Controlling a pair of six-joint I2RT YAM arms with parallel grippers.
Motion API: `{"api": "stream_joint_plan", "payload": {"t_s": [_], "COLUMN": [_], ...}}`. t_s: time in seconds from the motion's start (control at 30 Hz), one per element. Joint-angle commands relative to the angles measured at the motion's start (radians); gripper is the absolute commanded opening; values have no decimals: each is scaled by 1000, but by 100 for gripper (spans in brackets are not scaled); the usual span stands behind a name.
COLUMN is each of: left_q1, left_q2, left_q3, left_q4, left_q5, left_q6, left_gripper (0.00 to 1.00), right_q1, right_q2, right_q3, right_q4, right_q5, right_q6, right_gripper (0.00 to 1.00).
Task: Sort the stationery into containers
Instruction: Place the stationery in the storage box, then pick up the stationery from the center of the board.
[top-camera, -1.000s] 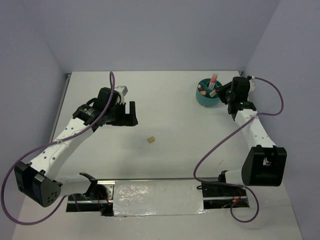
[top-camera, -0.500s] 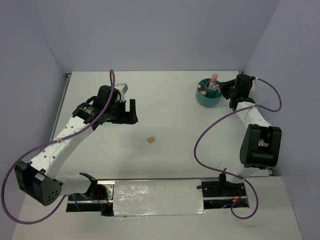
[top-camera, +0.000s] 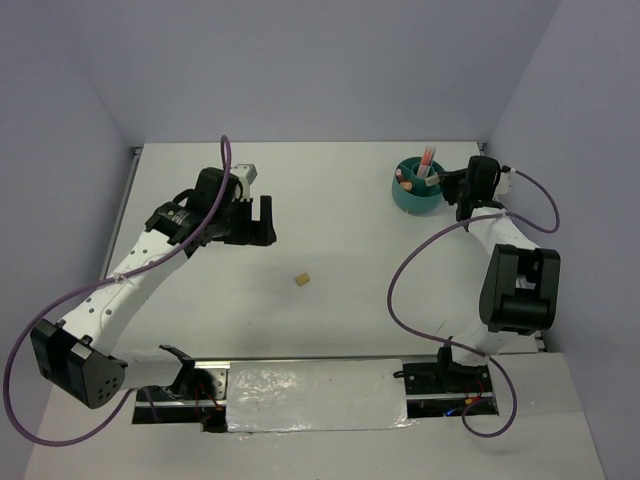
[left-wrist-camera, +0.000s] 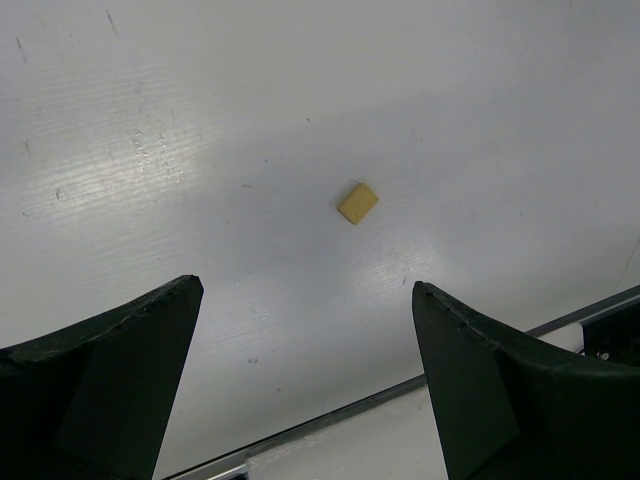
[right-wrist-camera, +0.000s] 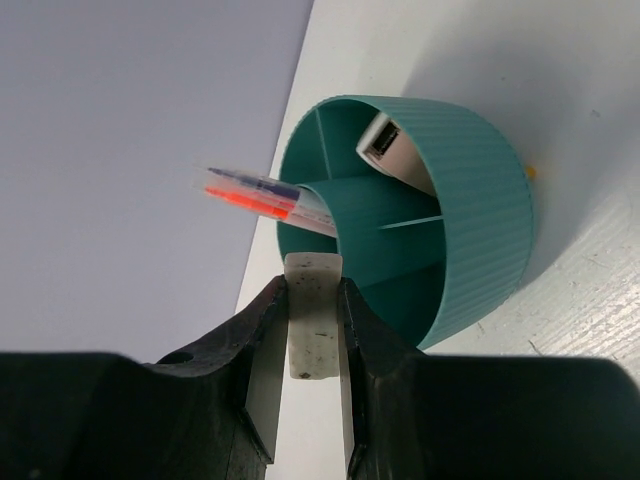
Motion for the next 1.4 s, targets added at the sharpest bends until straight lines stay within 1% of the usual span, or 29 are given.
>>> {"api": "stream_joint_plan", "payload": {"t_s": [0.0, 0.17, 0.27, 0.3, 0.47, 0.6, 0.67, 0.7, 0.83, 0.93, 1.0, 1.07, 1.1, 1.13, 1.17, 1.2, 1.23, 1.27, 1.3, 1.33, 1.37], "left_q1": [5, 7, 7, 7, 7, 7, 7, 7, 7, 7, 7, 7, 7, 7, 10, 12, 16, 31, 45, 59, 97], "left_q2": [7, 13, 13, 10, -2, -10, -16, -16, -24, -28, -22, -22, -25, -25, -22, -16, 2, 11, 24, 40, 44], "left_q3": [51, 61, 61, 59, 51, 41, 31, 28, 21, 7, 4, 2, 4, 8, 16, 27, 47, 54, 57, 59, 57], "left_q4": [-4, -16, -21, -22, -24, -16, -10, -10, -7, -4, -7, -14, -14, -14, -40, -60, -83, -137, -161, -183, -218], "left_q5": [-12, -14, -14, -14, -12, -14, -14, -12, -14, -9, -9, -14, -12, -70, -104, -140, -180, -264, -298, -326, -358], "left_q6": [33, 43, 44, 44, 49, 46, 41, 40, 38, 41, 38, 23, 14, -5, -20, -58, -83, -107, -161, -187, -212], "left_gripper": [99, 99, 99, 99, 99, 99, 99, 99, 99, 99, 99, 99, 99, 99, 99, 99, 99, 99, 99, 99, 99], "right_q1": [4, 6, 7, 9, 20, 29, 33, 34, 34, 34, 40, 58, 73, 113, 145, 194, 299, 358, 418, 531, 584], "right_q2": [18, 67, 75, 81, 96, 90, 84, 81, 55, 26, -20, -81, -100, -115, -132, -134, -128, -96, -67, -30, 45], "right_q3": [-23, 7, -5, -8, 13, 15, 18, 15, 1, 6, 1, 24, 44, 70, 102, 175, 212, 254, 336, 376, 418], "right_q4": [63, 60, 68, 80, 69, 63, 54, 54, 62, 55, 74, 62, 43, 10, -86, -146, -209, -339, -410, -488, -638], "right_q5": [27, 0, 0, -4, -13, -13, -13, -13, -13, -13, -13, -11, -8, -1, 13, 19, 35, 64, 78, 91, 116], "right_q6": [43, 40, 53, 57, 44, 43, 41, 41, 41, 34, 14, -58, -98, -189, -239, -288, -402, -460, -507, -572, -583], "right_gripper": [1, 4, 8, 11, 20, 39, 46, 48, 52, 52, 52, 53, 53, 53, 56, 58, 61, 68, 71, 73, 74]}}
